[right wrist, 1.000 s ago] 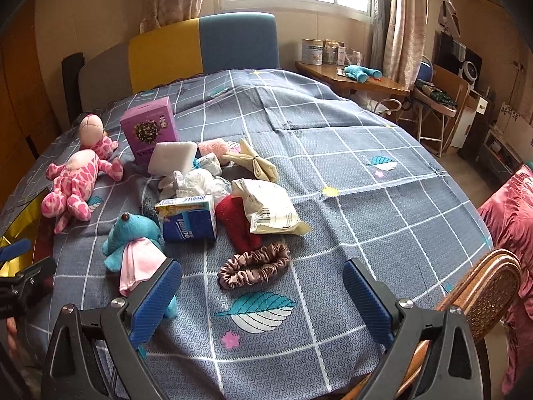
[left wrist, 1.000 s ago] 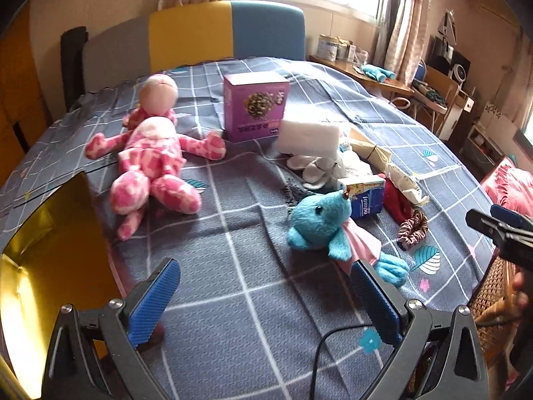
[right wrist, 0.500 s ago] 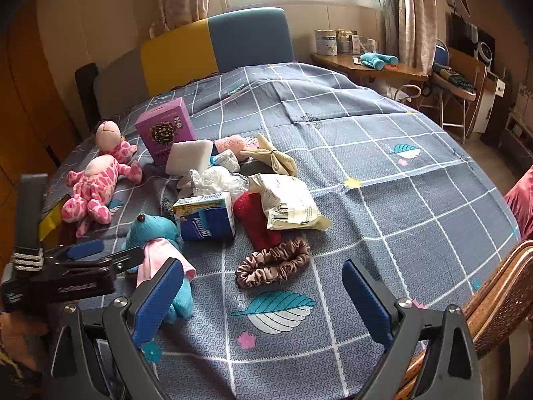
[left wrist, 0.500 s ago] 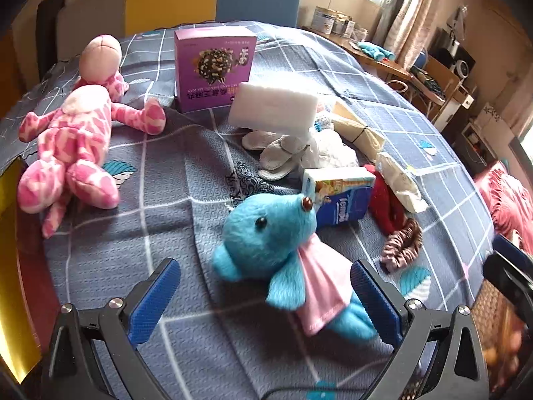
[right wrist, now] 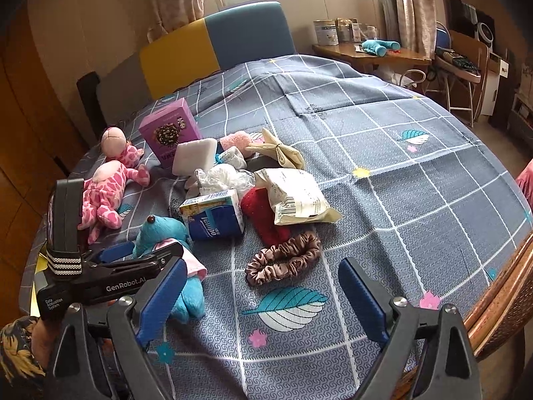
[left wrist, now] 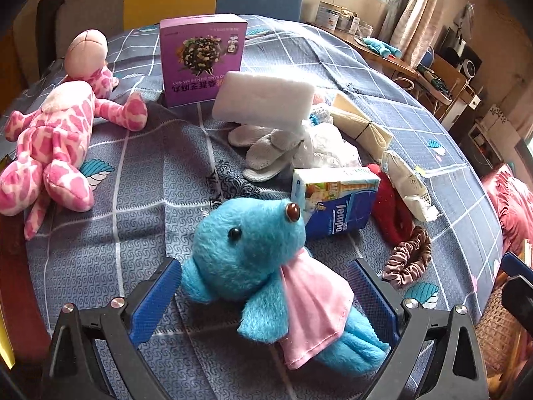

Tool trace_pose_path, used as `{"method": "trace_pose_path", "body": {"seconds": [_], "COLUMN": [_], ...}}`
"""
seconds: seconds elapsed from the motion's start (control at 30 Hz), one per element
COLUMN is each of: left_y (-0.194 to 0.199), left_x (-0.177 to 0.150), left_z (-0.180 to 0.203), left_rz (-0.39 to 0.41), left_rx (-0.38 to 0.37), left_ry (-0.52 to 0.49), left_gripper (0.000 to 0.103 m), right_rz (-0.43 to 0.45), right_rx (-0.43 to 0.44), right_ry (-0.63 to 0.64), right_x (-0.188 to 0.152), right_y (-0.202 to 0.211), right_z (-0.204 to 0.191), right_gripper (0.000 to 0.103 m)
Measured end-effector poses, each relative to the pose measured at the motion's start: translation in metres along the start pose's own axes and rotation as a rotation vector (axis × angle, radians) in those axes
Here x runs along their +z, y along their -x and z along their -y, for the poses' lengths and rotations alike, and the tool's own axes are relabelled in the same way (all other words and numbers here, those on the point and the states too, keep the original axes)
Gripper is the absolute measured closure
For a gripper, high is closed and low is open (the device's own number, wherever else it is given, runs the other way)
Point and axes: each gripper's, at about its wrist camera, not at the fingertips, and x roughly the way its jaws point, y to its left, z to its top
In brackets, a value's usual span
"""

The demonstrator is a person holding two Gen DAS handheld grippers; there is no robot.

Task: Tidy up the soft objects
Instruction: 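Close the left gripper on the blue teddy bear and lift it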

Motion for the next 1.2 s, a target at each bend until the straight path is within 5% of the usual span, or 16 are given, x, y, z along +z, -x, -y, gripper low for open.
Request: {"method": "trace_pose_path", "body": {"seconds": [0.53, 0.6, 0.83, 0.9, 1.07, 1.2], "left_y": [0.007, 0.005, -0.001, -0.003, -0.005, 0.006], "left_x": [-0.002, -0.001, -0.004, -0.004, -0.006, -0.003], "left_z": [0.011, 0.011, 0.010, 0.010, 0.012, 0.008], "left_rz": [0.066, 0.063, 0.066, 0.064, 0.075, 0.117], "left_rx": [0.028, 0.024, 0.038, 0.041, 0.037, 0.029], "left_ry": [-0.040, -0.040, -0.034, -0.038, -0.063, -0.067], "left_gripper": [0.003, 0.014, 0.012, 0.016, 0.047, 0.052], "right_rz": [-0.006, -0.005, -0.005, -0.003, -0.004, -0.008], "right_rx": [0.014, 0.014, 0.021, 0.019, 0.010, 0.002], "right_ry": [-0.010, -0.012, -0.020, -0.020, -0.019, -0.011], "right_x": [0.000, 0.000, 0.000, 0.000, 0.000, 0.000], "right_y": [-0.001, -0.001, -0.001, -0.001, -0.001, -0.002], "right_z": [0.001, 0.001, 0.002, 0.002, 0.001, -0.001], "right_gripper": [0.009, 0.009, 0.009, 0.009, 0.013, 0.014]}}
